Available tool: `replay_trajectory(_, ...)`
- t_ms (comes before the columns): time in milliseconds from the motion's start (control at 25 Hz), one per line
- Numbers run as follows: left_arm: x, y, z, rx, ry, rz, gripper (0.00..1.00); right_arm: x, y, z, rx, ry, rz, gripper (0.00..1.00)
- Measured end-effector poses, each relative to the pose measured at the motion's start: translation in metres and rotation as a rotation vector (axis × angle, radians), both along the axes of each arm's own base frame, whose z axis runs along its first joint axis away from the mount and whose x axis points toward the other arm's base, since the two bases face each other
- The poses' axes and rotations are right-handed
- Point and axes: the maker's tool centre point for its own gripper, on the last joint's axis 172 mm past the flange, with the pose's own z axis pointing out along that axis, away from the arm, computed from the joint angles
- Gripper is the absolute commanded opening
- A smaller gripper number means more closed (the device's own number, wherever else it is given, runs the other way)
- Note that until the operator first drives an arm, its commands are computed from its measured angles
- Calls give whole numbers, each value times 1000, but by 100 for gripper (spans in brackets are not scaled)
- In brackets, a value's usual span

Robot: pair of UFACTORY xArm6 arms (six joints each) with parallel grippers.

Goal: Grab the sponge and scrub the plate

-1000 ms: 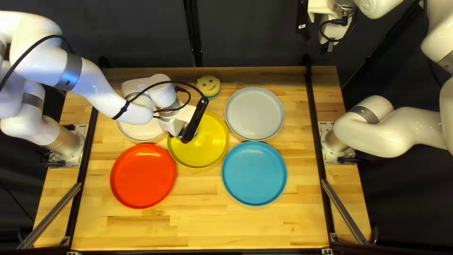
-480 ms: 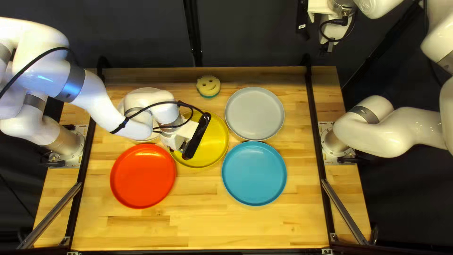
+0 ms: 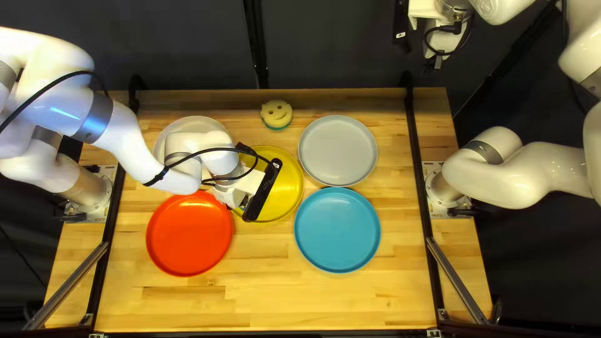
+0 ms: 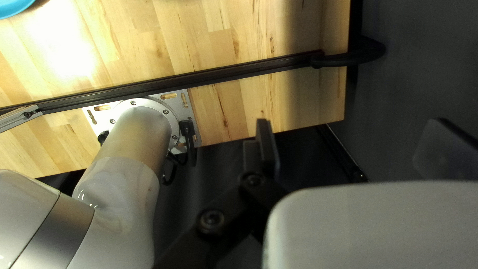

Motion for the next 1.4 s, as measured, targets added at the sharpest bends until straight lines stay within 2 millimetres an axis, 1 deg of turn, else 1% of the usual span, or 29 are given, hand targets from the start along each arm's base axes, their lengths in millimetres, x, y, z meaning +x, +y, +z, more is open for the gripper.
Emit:
replay_trajectory(120, 5, 19, -1, 0, 0, 4, 0, 0, 0, 0, 0, 0, 0, 100)
replay_trajectory(320, 17, 41, -2, 6, 1, -2, 0, 0, 0, 0, 0, 0, 0, 100)
replay_trajectory(400, 21, 45, -1, 10, 0, -7, 0, 0, 0, 0, 0, 0, 0, 100)
replay_trajectory(520, 23, 46, 1, 14, -1, -13, 0, 0, 0, 0, 0, 0, 0, 100)
replay_trajectory(640, 25, 38, 2, 17, -2, -20, 0, 0, 0, 0, 0, 0, 0, 100)
replay_trajectory(840, 28, 9, 3, 18, -5, -39, 0, 0, 0, 0, 0, 0, 0, 100)
replay_trajectory(1080, 23, -27, 5, 18, -8, -51, 0, 0, 0, 0, 0, 0, 0, 100)
replay_trajectory(1280, 19, -42, 5, 16, -14, -53, 0, 0, 0, 0, 0, 0, 0, 100)
replay_trajectory(1400, 18, -41, 6, 15, -15, -53, 0, 0, 0, 0, 0, 0, 0, 100)
